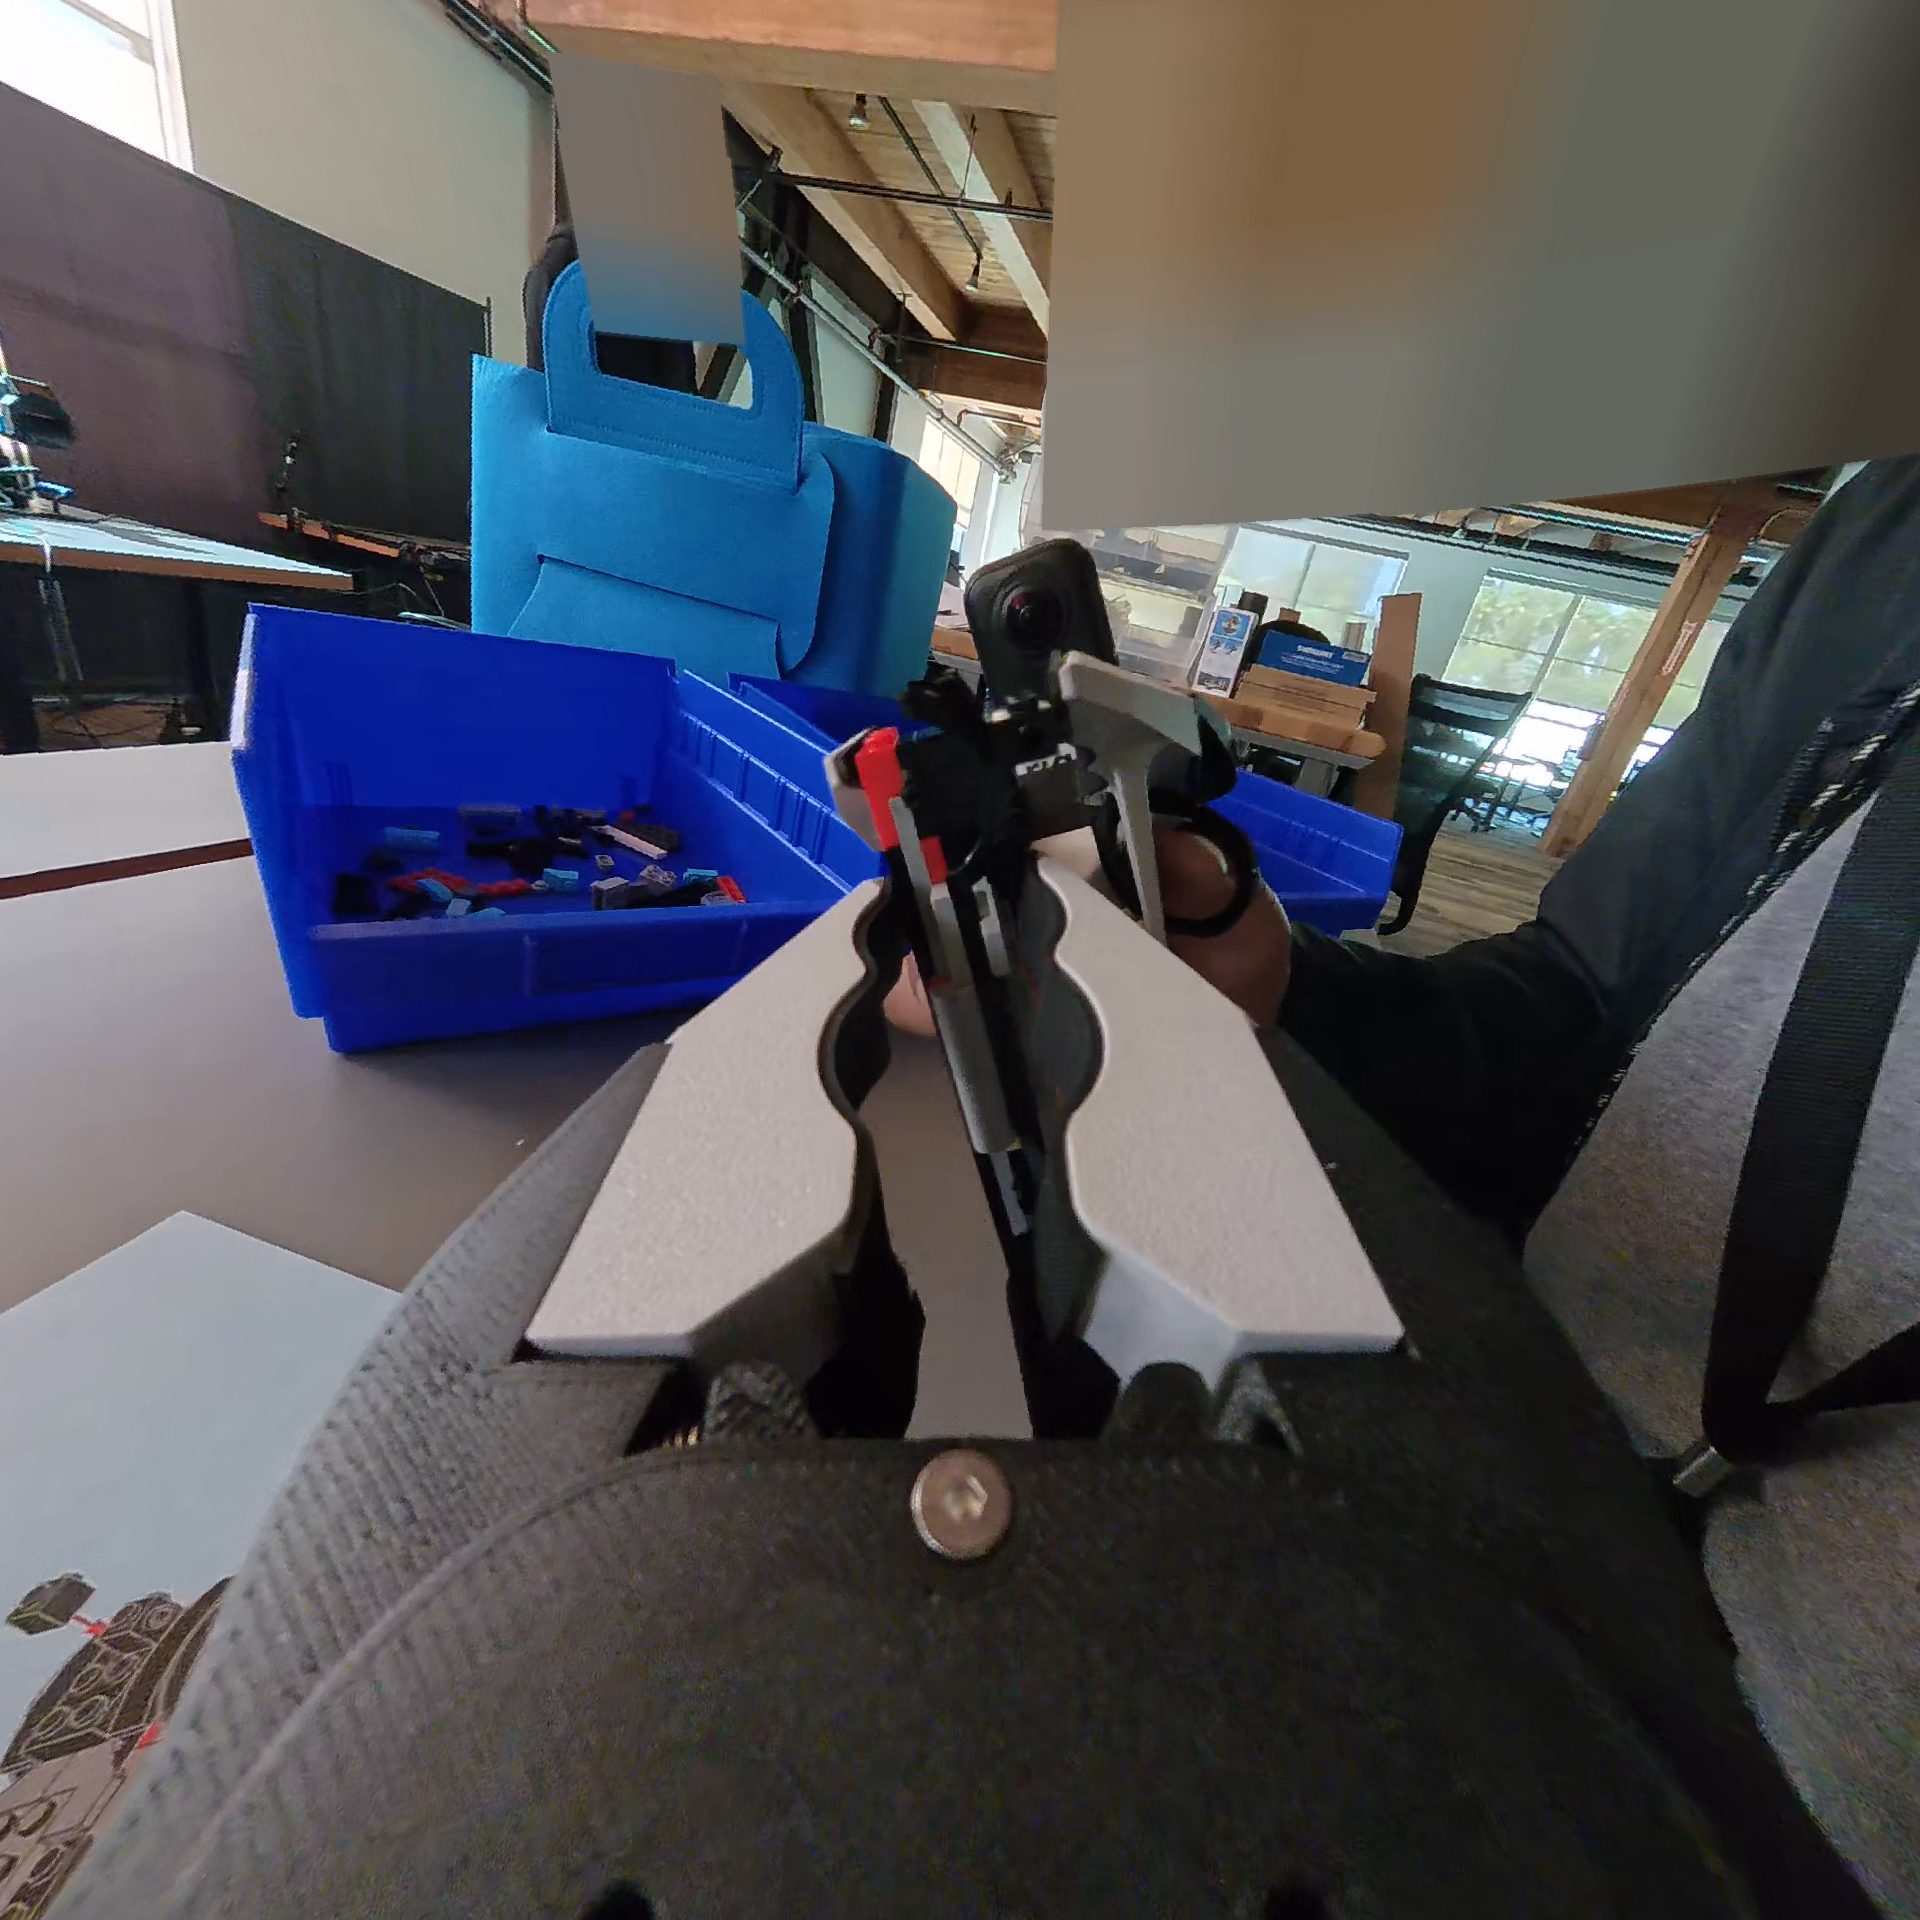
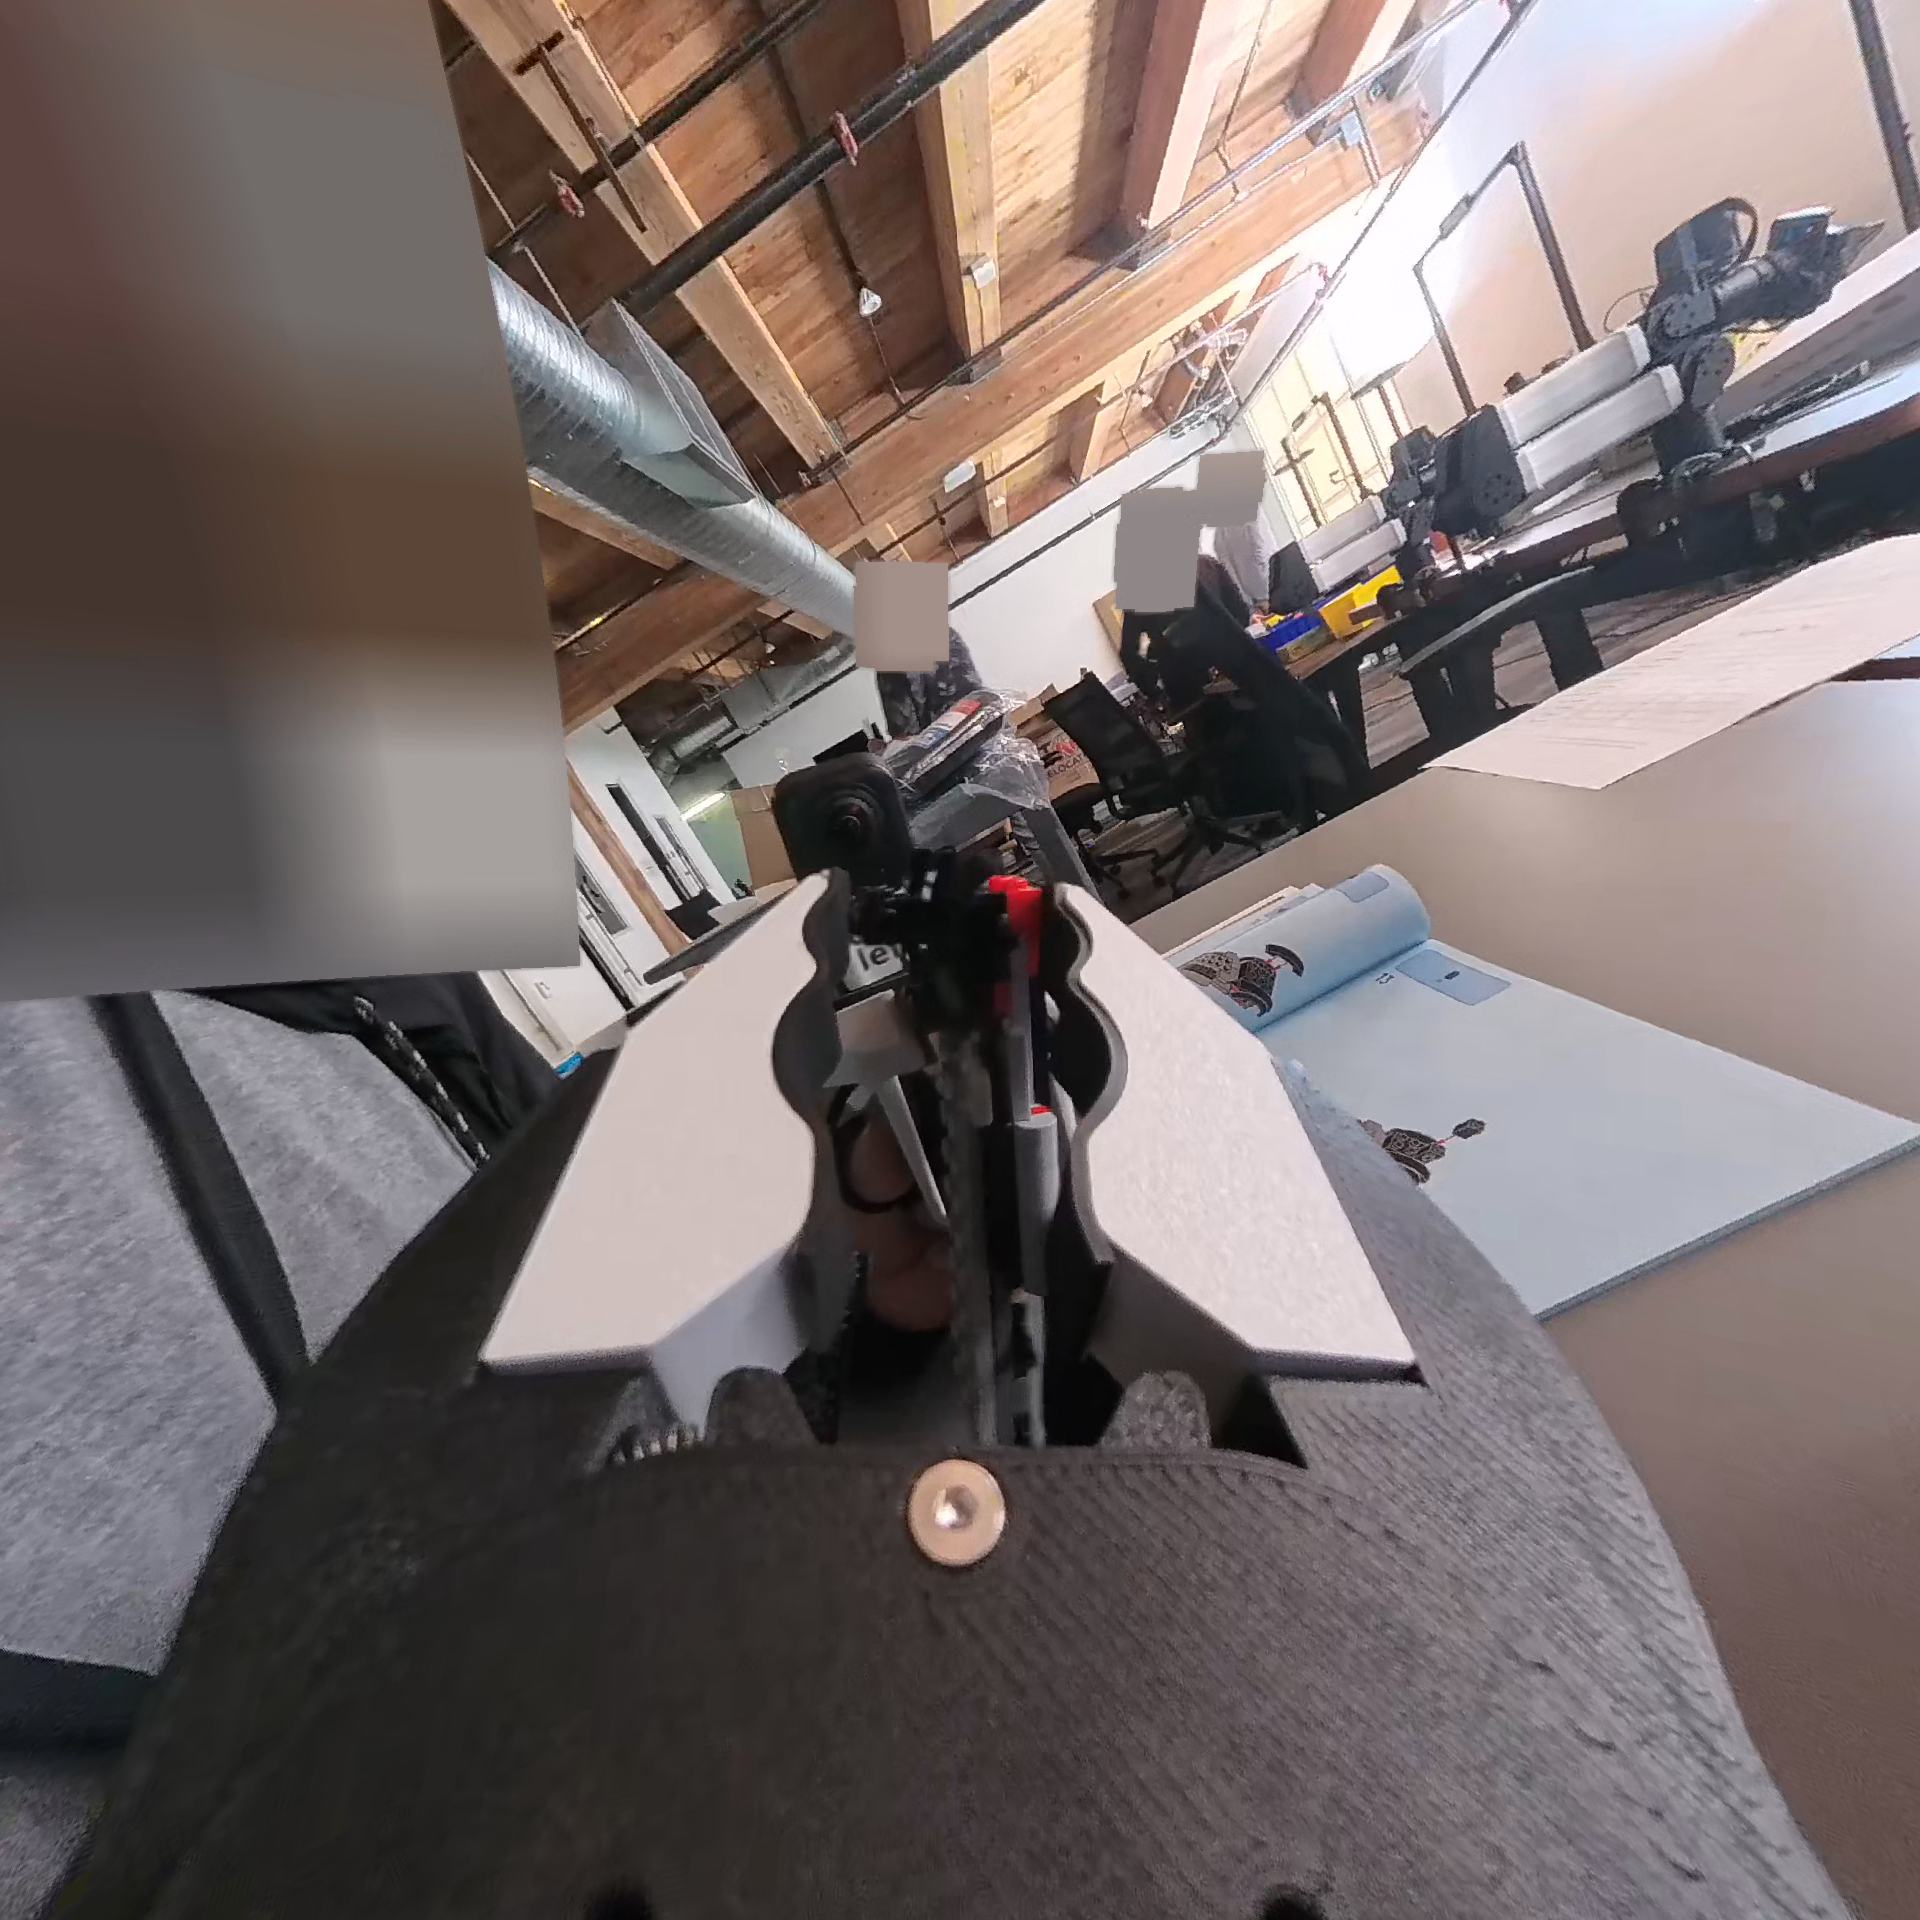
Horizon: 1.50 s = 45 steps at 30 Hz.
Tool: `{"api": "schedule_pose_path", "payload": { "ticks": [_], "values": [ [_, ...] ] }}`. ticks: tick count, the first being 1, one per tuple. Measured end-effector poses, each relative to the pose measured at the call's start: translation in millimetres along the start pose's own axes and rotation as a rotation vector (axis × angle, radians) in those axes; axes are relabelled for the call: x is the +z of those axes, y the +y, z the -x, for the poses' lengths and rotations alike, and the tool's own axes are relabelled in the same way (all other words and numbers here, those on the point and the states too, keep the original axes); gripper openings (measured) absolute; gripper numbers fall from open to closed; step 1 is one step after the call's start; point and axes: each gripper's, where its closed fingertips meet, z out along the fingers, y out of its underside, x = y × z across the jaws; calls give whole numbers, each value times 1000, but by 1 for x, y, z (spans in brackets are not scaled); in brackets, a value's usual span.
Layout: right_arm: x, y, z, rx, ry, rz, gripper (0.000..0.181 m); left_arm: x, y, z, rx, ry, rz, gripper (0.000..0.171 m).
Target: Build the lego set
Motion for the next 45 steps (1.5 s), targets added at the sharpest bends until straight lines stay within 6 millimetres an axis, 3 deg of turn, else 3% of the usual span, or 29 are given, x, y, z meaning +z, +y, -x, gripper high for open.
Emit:
{"api": "schedule_pose_path", "payload": {
  "ticks": [6, 11, 17, 24, 39, 45],
  "values": [
    [-2, 0, 2, -21, -18, 39, 40, 1, 0, 0, 15, -6, 12, 21],
    [-9, -4, 4, -176, 11, 144, 54, 1, -2, 0, 51, -16, 21, 21],
    [-4, -1, 12, -281, -10, 252, 53, 0, -4, -3, 114, -31, 25, 21],
    [1, 0, 15, -259, -27, 222, 38, -3, -2, -5, 176, -58, 44, 21],
    [1, -1, 16, -273, -45, 171, 36, -2, -4, -5, 181, -62, 32, 21],
    [0, -9, 11, -262, 26, 129, 41, -4, -8, 3, 201, -128, 19, 21]
  ]
}}
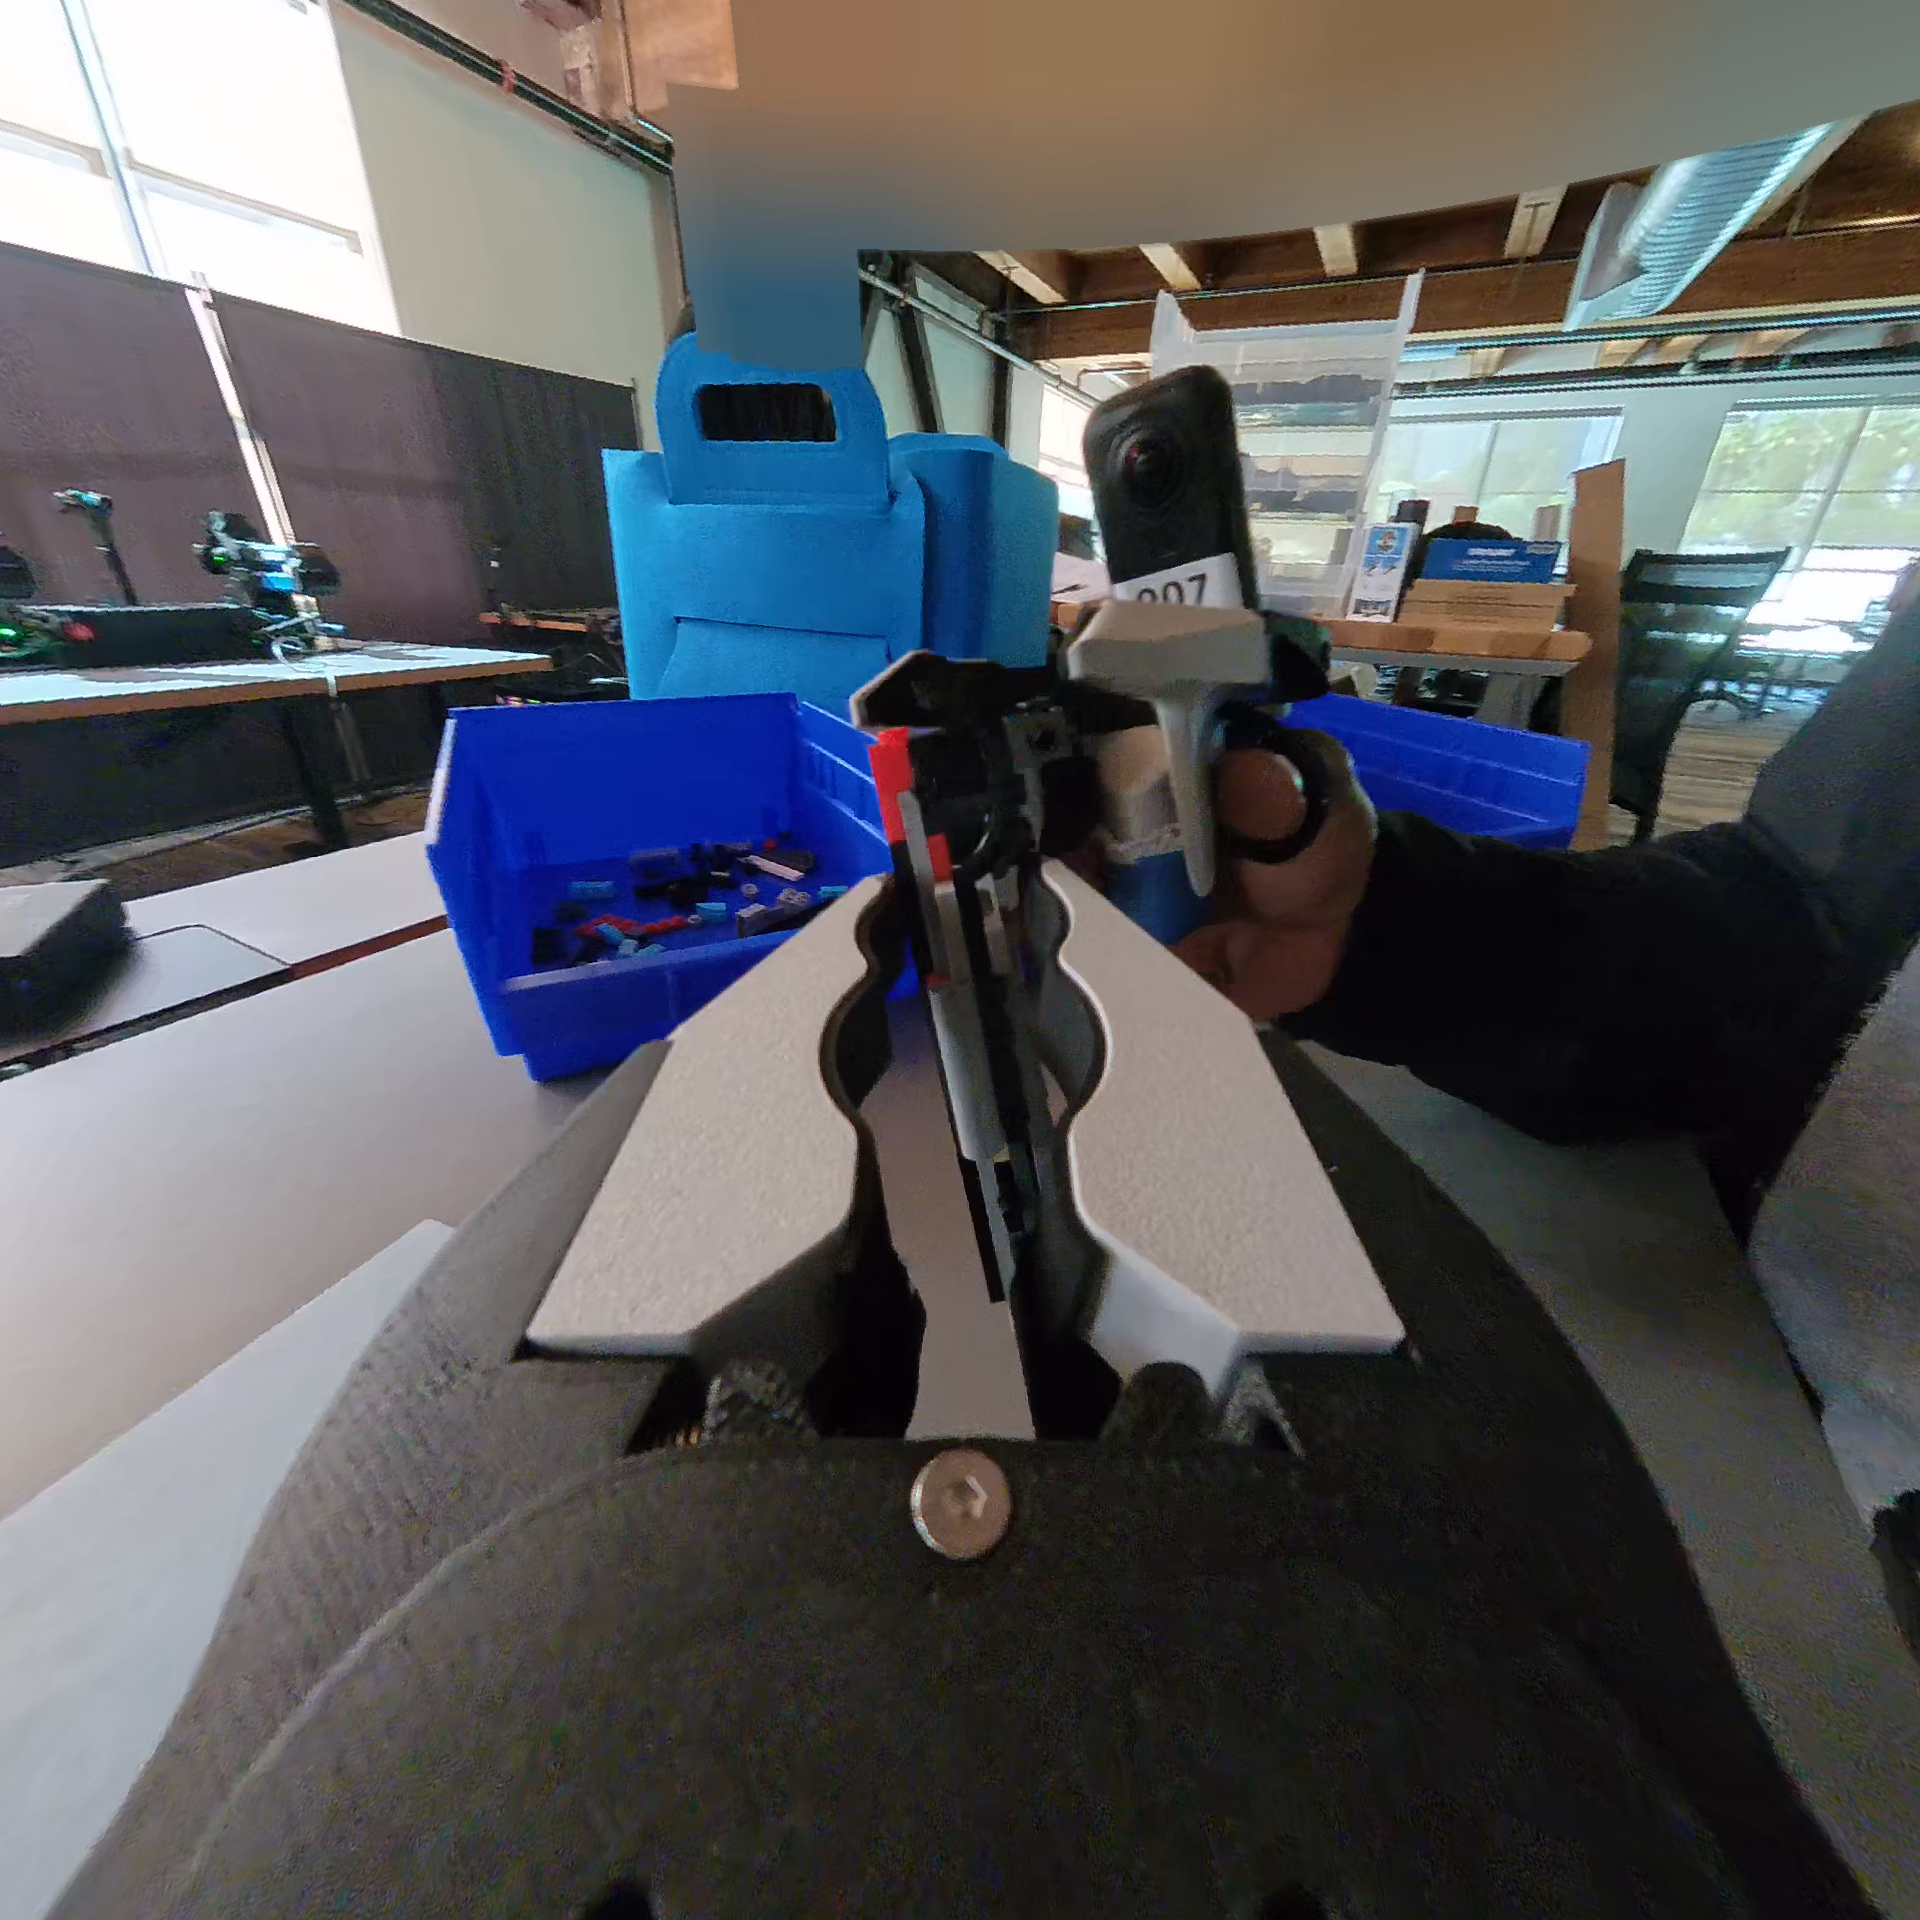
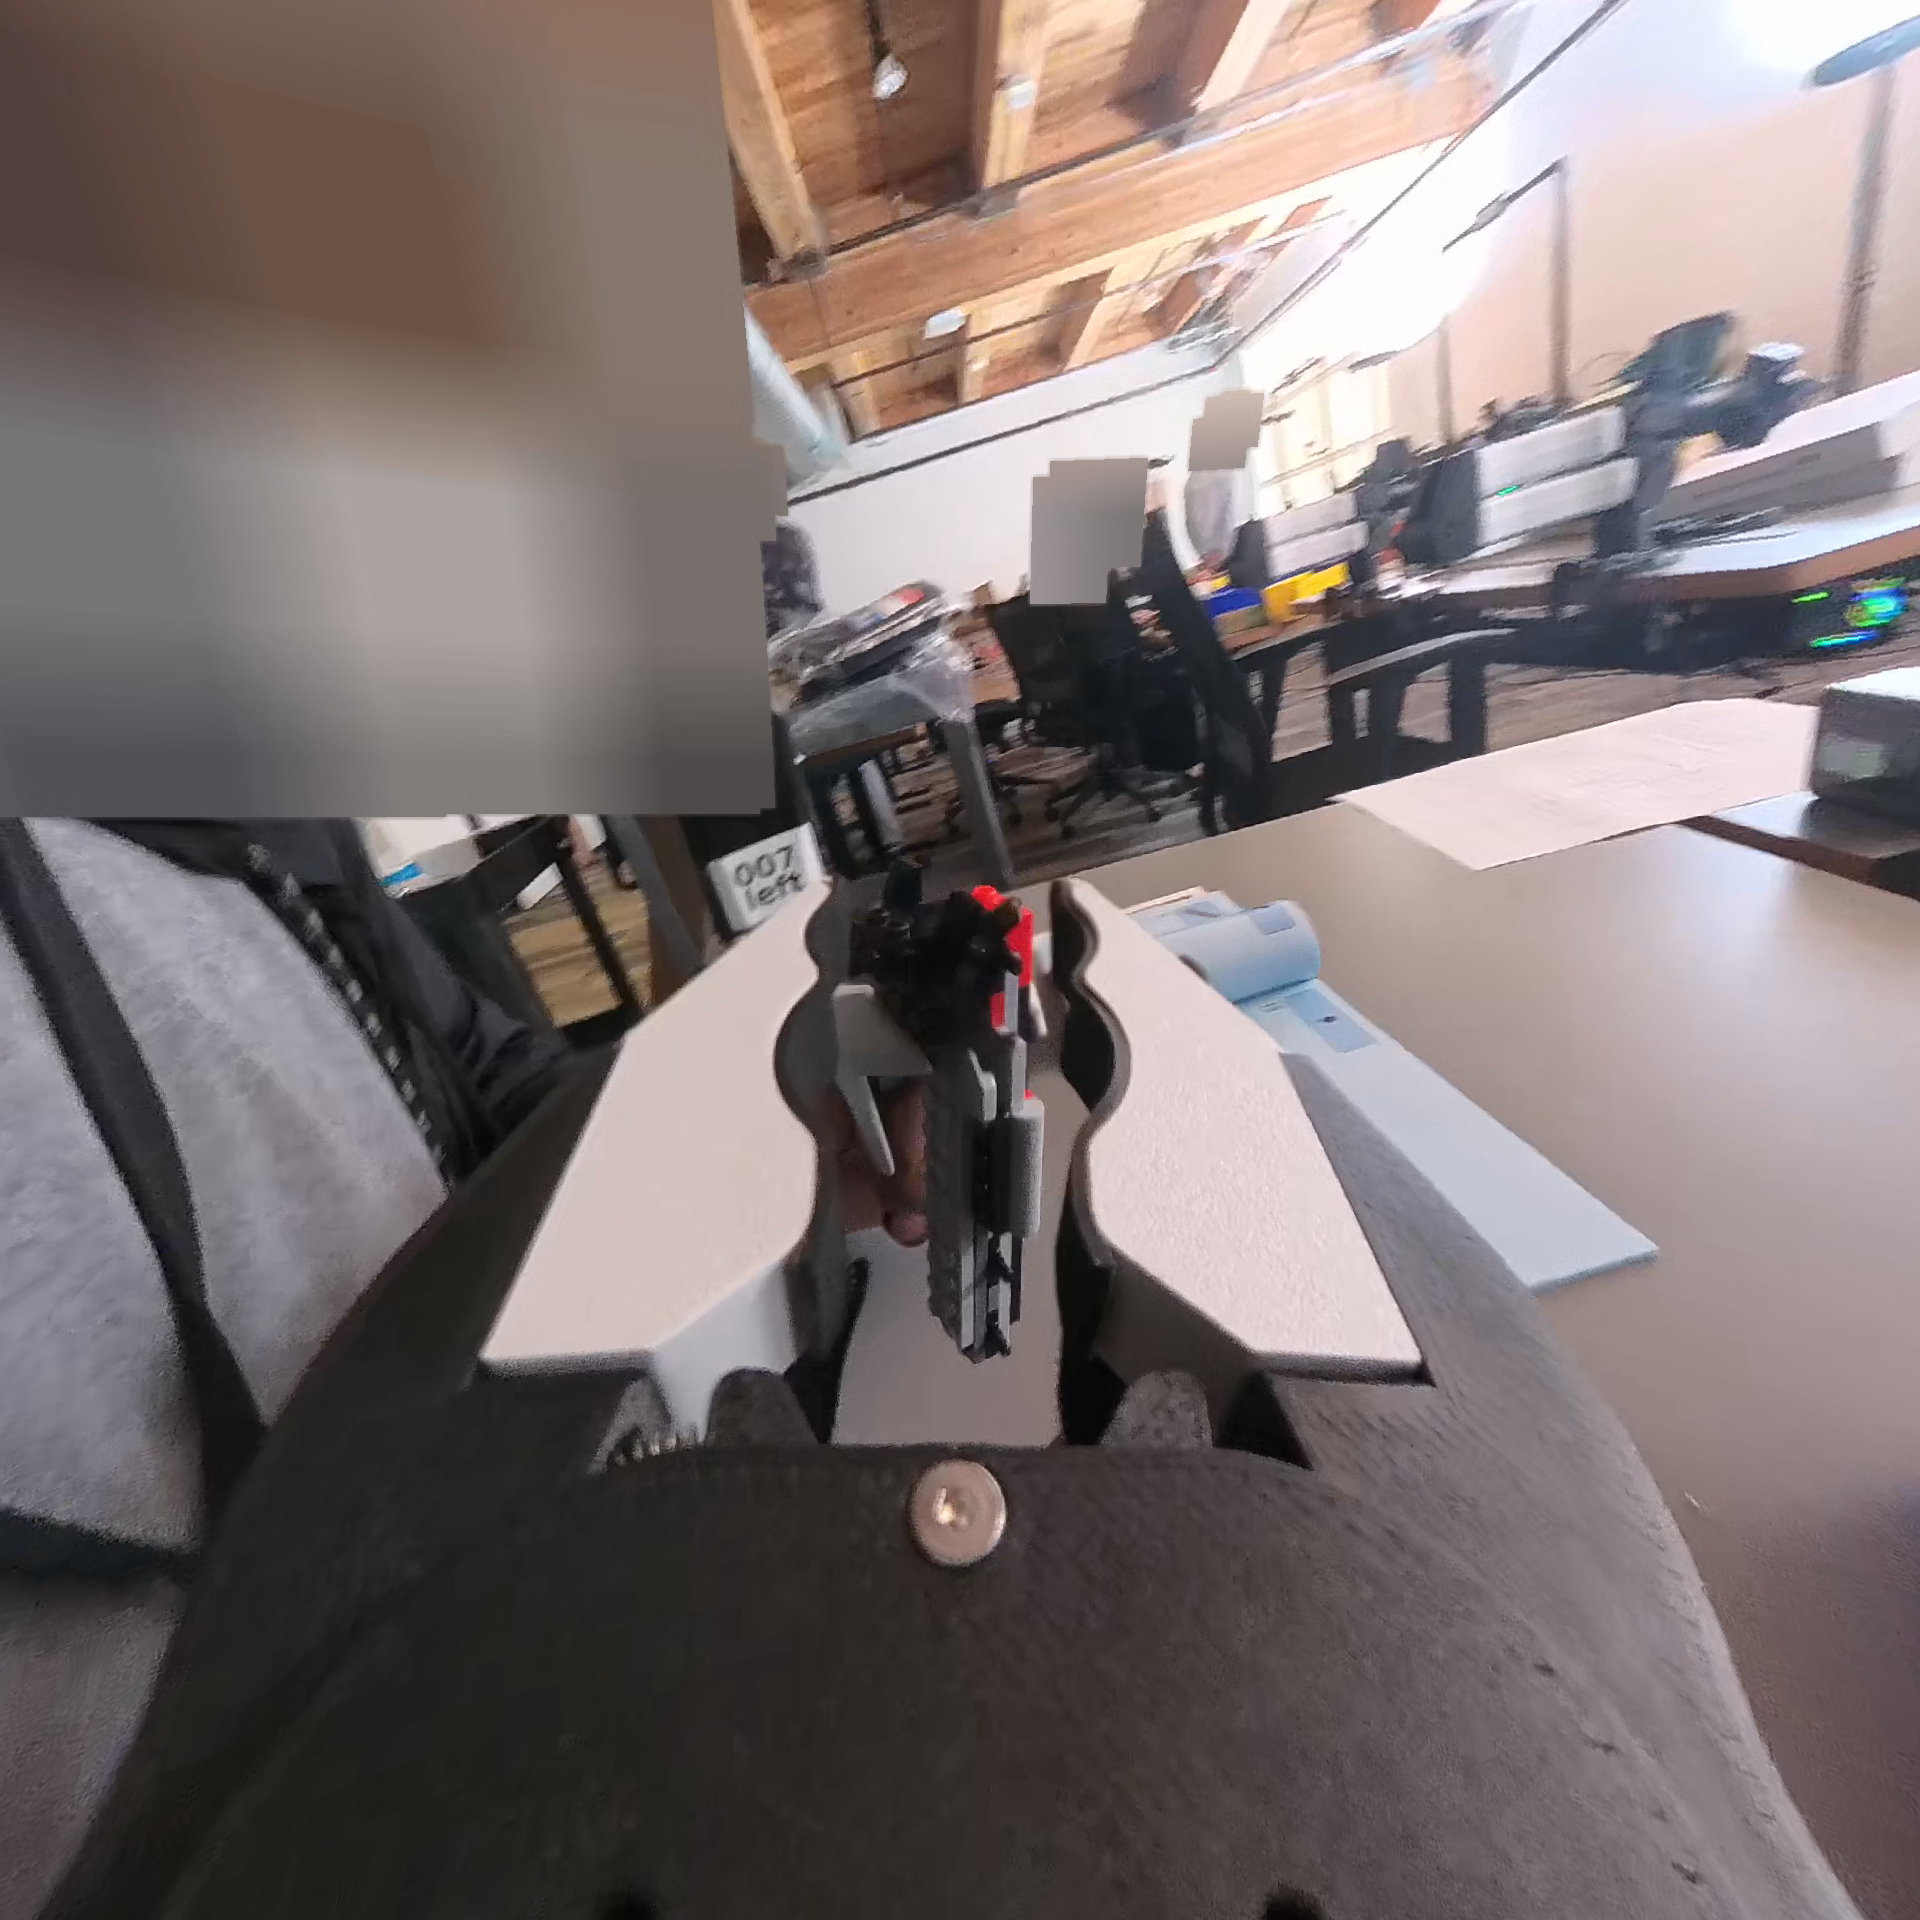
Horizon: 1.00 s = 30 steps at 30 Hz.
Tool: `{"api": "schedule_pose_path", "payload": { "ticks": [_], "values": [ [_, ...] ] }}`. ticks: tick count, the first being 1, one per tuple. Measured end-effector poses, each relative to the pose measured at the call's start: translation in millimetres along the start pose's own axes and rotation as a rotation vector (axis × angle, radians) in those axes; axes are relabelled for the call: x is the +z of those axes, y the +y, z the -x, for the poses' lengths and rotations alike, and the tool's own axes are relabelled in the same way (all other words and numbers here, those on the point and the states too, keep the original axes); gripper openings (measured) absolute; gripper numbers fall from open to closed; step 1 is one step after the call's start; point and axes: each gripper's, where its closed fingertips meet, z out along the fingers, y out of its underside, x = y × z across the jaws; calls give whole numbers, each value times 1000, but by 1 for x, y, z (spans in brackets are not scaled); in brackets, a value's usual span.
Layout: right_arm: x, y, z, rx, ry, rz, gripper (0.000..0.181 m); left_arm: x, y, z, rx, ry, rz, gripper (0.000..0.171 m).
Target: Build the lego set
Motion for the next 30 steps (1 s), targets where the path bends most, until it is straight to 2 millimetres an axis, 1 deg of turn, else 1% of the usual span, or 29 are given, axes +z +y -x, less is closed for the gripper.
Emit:
{"api": "schedule_pose_path", "payload": {
  "ticks": [2, 5, 9, 11, 13, 21, 30],
  "values": [
    [-4, -5, -4, -9, 64, -25, 45, -2, -2, 6, -5, -42, -10, 21],
    [-11, -7, -9, -81, 195, -45, 43, -5, -3, 19, -3, -128, -13, 20],
    [-10, -1, -9, -159, 352, -50, 35, -7, 0, 30, 54, -241, 23, 21],
    [-7, 7, -12, -197, 426, -26, 34, -7, 0, 31, 94, -281, 37, 21],
    [-4, 10, -11, -218, 470, -21, 34, -7, -1, 30, 136, -308, 48, 21],
    [6, 8, 0, -378, 533, 23, 32, -12, -5, 26, 202, -350, 47, 20],
    [10, 10, 2, -419, 566, 42, 27, -12, -6, 21, 259, -363, 56, 20]
  ]
}}
